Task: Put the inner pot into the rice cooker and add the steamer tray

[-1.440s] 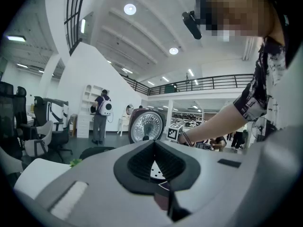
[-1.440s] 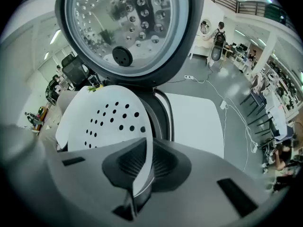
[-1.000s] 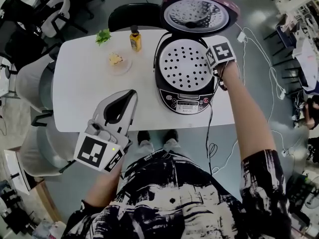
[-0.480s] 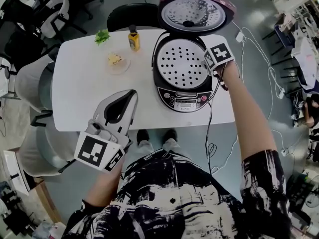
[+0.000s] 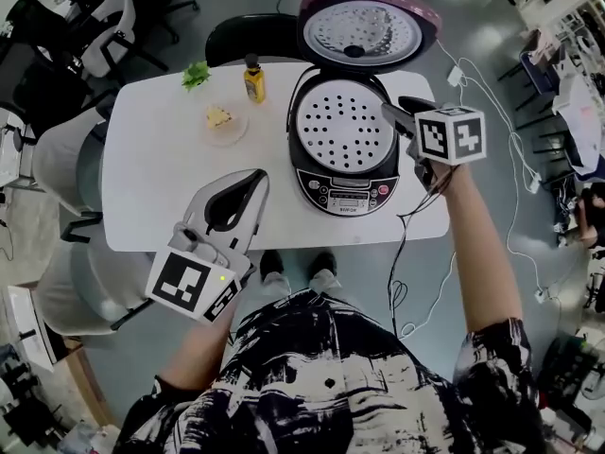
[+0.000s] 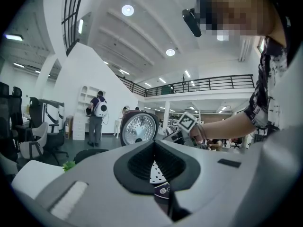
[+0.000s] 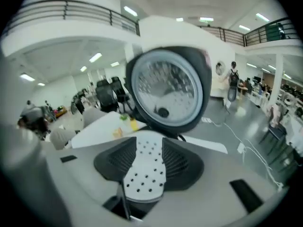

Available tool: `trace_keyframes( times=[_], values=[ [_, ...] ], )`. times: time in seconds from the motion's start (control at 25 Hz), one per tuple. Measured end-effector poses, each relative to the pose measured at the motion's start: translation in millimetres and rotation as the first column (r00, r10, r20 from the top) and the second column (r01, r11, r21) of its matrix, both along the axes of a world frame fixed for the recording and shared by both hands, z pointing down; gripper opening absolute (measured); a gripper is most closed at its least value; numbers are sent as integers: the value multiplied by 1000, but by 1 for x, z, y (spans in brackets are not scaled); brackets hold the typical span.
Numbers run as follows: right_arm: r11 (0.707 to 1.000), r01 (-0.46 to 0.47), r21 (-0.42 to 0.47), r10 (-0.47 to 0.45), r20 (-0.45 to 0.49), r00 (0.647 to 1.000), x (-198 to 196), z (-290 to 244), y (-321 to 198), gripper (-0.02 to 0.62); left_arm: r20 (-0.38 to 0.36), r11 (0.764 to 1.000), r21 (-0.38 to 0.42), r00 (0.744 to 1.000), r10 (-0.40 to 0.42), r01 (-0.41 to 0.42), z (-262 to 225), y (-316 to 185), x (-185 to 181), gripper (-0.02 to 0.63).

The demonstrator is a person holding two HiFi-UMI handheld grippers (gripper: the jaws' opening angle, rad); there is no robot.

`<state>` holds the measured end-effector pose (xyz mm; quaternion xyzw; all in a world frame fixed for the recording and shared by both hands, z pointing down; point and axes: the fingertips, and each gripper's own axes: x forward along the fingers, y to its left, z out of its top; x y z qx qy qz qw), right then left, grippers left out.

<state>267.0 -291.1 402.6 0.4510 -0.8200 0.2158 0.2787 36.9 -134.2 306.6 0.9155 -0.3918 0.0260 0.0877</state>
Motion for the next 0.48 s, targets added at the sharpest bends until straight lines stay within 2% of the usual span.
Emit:
trace_keyframes(
  times=[0.08,0.16,0.24,0.36,0.48],
  values=[
    [983,49,175,-73,132,989,-16,-54,29,121,9,1000,18,1000,6,-6,-6,-5,5,5],
    [943,49,329,-132,233,964,-23,-105,65,64,18,999,33,1000,12,-13,-12,-10,13,5],
    [896,14,445,-162,296,941,-21,-145,99,57,29,999,44,999,21,-23,-18,-13,22,5],
    [845,-56,532,-146,329,933,-6,-174,138,35,42,998,60,999,34,-37,-28,-17,37,5],
    [816,-99,570,-114,326,938,12,-179,163,13,55,996,78,998,36,-40,-36,-21,50,5]
  ],
)
